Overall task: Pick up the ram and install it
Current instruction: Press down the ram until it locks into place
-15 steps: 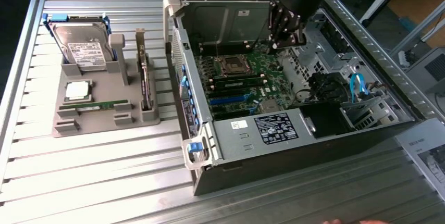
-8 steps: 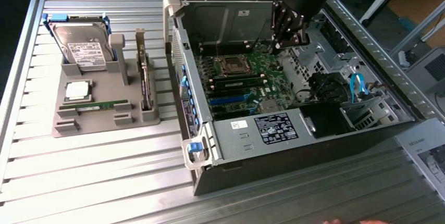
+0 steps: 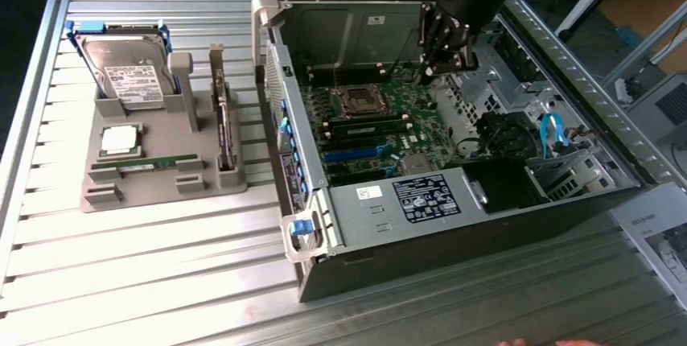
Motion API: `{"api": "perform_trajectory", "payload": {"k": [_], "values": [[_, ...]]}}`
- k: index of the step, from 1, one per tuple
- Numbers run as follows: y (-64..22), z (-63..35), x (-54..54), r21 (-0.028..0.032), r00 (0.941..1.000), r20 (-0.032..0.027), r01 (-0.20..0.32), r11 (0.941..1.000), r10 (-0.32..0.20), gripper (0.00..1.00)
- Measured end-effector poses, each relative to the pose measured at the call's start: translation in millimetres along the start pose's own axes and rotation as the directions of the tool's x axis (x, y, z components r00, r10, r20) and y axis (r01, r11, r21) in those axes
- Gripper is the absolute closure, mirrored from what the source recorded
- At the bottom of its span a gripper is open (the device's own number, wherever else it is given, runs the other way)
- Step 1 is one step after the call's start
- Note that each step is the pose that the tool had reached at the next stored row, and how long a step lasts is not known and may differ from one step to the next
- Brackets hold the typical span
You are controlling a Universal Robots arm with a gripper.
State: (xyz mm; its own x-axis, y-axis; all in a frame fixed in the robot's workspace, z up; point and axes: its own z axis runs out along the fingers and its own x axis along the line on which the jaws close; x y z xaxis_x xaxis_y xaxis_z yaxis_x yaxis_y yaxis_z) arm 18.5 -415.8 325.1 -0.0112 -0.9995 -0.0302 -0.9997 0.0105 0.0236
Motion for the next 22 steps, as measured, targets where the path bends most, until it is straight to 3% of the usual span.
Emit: {"api": "perform_trajectory", "payload": {"k": [22], "values": [[-0.7, 29.1, 0.8, -0.0001, 1.0000, -0.0002, 0.000, 1.0000, 0.000, 0.90]]}}
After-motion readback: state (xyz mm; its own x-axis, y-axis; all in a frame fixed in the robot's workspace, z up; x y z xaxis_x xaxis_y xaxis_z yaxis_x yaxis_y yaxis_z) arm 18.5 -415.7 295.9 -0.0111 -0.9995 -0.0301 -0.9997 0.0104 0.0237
